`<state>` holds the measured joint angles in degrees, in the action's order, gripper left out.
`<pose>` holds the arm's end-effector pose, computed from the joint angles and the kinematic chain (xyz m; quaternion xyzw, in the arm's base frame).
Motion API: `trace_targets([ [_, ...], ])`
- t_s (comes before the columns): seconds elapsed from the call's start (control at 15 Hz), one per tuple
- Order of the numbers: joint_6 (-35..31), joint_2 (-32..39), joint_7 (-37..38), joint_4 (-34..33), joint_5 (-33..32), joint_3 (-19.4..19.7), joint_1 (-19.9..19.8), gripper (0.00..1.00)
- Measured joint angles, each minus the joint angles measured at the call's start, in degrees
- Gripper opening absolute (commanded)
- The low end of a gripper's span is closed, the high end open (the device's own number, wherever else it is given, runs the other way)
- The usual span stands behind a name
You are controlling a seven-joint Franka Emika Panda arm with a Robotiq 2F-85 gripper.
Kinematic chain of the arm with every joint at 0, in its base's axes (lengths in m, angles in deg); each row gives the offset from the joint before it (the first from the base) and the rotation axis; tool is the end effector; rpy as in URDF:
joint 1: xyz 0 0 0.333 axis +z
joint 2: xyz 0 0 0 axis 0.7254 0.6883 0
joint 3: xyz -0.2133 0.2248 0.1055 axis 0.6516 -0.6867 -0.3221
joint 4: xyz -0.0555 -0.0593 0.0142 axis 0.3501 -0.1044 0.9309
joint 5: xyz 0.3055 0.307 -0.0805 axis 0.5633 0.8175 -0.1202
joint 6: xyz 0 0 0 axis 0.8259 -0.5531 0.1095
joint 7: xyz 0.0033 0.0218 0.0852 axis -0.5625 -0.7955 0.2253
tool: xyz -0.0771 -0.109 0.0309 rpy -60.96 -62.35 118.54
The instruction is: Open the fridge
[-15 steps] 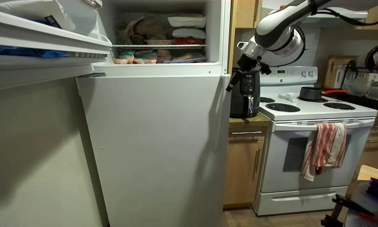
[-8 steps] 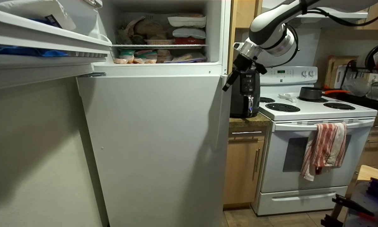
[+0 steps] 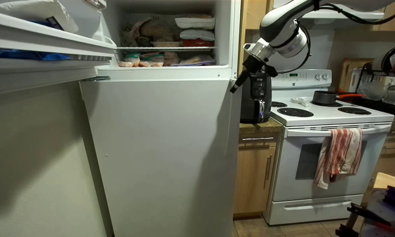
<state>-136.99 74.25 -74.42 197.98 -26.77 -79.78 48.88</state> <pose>0.6508 0.0371 0.4215 -0.9122 -0.2762 -0.2762 0.1236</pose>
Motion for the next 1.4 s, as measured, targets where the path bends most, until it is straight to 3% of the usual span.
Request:
trace_targets([
  [0.4, -1.3, -1.0, -2.0, 2.0, 5.4, -1.1, 0.0, 1.0],
  [1.0, -9.9, -2.3, -6.4, 5.9, 10.3, -3.4, 0.2, 1.0],
  [1.4, -11.8, -3.4, -9.9, 7.8, 13.4, -4.3, 0.4, 1.0],
])
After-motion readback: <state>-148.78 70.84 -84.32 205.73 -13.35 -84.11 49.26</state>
